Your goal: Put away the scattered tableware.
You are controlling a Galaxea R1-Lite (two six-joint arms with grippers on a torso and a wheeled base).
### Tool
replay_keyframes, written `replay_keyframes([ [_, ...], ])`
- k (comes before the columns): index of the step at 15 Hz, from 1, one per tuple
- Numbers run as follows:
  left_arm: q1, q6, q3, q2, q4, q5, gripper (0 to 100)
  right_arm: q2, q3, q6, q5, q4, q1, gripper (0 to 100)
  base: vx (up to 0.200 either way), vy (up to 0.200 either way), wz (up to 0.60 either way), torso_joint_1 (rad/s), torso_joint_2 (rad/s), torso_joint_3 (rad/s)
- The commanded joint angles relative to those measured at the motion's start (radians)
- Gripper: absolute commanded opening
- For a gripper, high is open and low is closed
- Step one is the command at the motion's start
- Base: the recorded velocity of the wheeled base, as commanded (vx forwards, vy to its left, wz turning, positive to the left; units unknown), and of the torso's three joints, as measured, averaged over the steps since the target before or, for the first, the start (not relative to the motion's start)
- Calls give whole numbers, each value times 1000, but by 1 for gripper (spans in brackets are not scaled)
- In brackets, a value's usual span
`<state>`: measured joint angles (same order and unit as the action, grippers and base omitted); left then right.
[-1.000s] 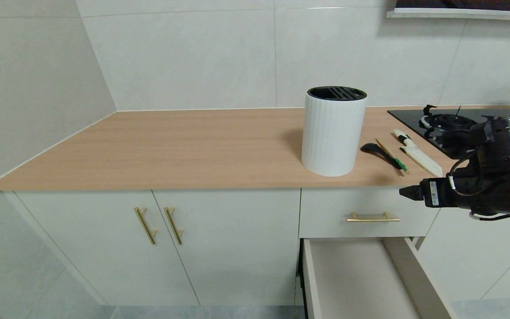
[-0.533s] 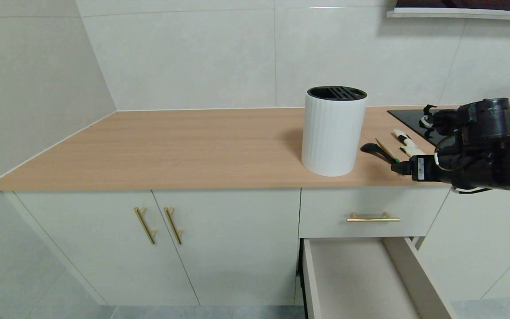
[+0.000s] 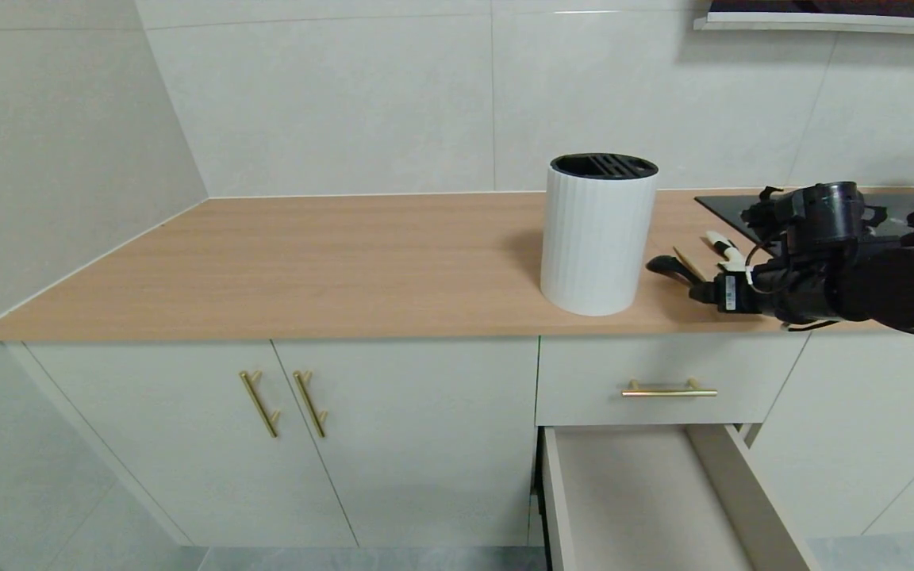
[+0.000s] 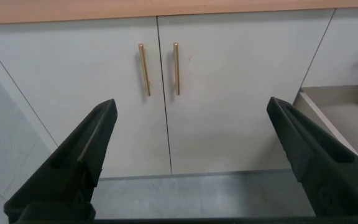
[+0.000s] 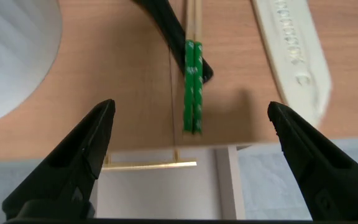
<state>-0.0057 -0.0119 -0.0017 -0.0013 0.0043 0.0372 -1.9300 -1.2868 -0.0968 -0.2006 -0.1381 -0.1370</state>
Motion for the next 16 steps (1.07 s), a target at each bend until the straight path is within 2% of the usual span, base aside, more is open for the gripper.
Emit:
replay_keyframes([
  [1,0,0,0,1,0,0,100,-38,-12,-11,0,-11,4,100,0,0,0,0,0,0],
  [10,0,1,0,1,0,0,100,-60,-32,-40,-3,-14,5,100,0,0,0,0,0,0],
  [11,0,0,0,1,0,1,100,-58,-32,-40,-3,-14,5,0,0,0,0,0,0,0],
  [16,0,0,0,1,0,1,100,-52,-29,-40,-3,-12,5,0,0,0,0,0,0,0],
])
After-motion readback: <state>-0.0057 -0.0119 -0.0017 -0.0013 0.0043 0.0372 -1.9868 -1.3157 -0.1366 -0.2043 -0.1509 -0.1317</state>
